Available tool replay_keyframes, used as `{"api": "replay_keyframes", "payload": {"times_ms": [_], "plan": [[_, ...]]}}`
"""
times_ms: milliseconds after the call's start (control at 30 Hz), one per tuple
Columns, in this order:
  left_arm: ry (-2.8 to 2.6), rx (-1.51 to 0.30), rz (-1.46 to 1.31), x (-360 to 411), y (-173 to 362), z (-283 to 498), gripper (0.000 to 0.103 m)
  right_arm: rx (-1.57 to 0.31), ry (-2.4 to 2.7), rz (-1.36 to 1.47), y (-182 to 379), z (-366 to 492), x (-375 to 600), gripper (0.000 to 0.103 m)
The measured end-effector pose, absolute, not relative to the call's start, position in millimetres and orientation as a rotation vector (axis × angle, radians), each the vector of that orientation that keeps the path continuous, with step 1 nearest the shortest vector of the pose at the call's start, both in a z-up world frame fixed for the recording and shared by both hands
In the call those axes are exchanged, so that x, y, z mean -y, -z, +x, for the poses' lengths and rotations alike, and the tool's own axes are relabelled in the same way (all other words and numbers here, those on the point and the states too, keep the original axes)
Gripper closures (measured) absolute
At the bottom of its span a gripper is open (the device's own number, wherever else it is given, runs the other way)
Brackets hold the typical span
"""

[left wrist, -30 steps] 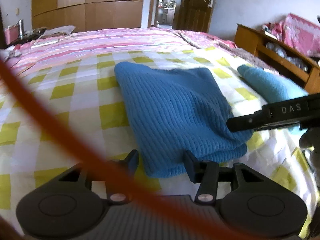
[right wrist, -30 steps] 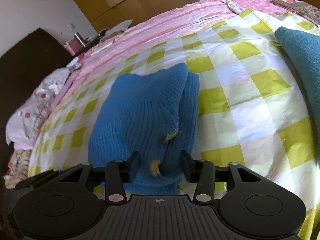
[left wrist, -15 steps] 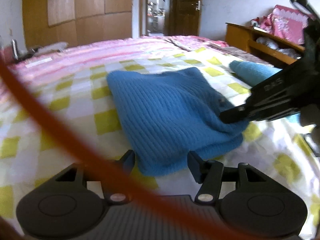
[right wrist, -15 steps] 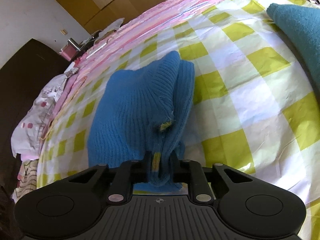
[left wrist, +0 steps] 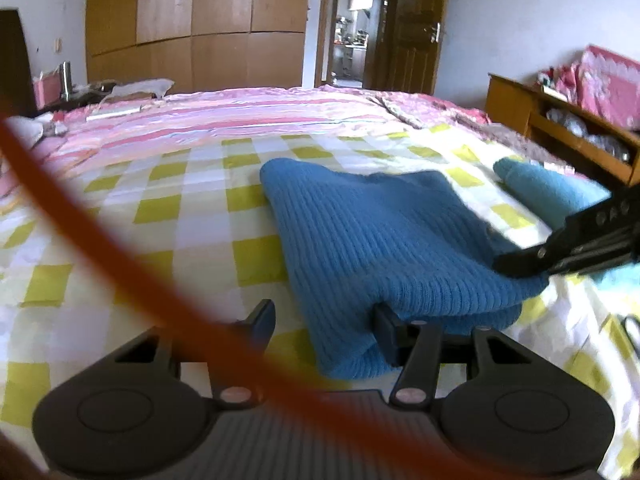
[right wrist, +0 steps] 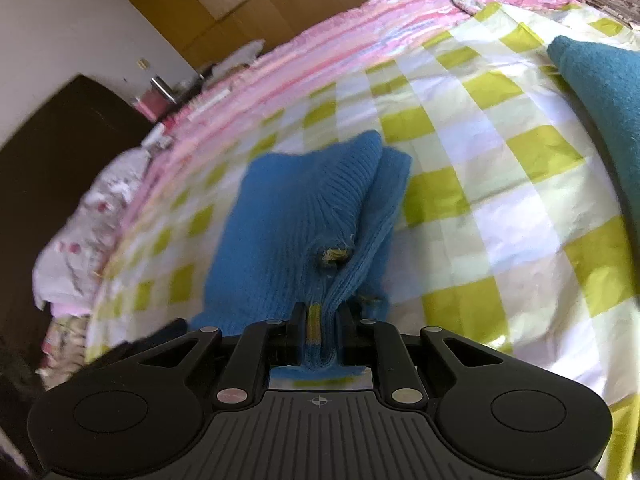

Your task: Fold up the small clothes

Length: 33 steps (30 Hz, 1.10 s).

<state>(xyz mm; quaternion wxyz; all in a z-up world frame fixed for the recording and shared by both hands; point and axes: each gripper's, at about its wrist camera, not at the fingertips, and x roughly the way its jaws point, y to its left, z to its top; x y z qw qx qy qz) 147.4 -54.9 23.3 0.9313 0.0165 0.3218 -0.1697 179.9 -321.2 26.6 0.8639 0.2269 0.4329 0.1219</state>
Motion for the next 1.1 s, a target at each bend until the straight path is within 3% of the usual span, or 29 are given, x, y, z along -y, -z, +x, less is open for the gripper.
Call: {"api": "replay_keyframes", "payload": {"times_ms": [300, 567, 667, 967, 1100], "plan": [[0.341, -0.65, 0.023, 48, -26, 146, 0.048, -0.858, -0.304, 0.364, -61, 172, 306, 0.09], [0.347, -0.733, 0.055, 42, -8, 141, 0.048, -1.014, -0.235, 0.441, 6, 165, 308, 0.092], [0.355, -0.73, 0.073, 39, -13, 136, 0.048, -0.994, -0.248, 0.451, -2, 165, 310, 0.086], [0.348, -0.642, 0.046, 29, -50, 144, 0.048, -0.798, -0.18, 0.264, -49, 161, 301, 0.085], [0.361, -0.609, 0.042, 40, -57, 162, 0.048, -0.812, -0.165, 0.226, -51, 166, 297, 0.085]]}}
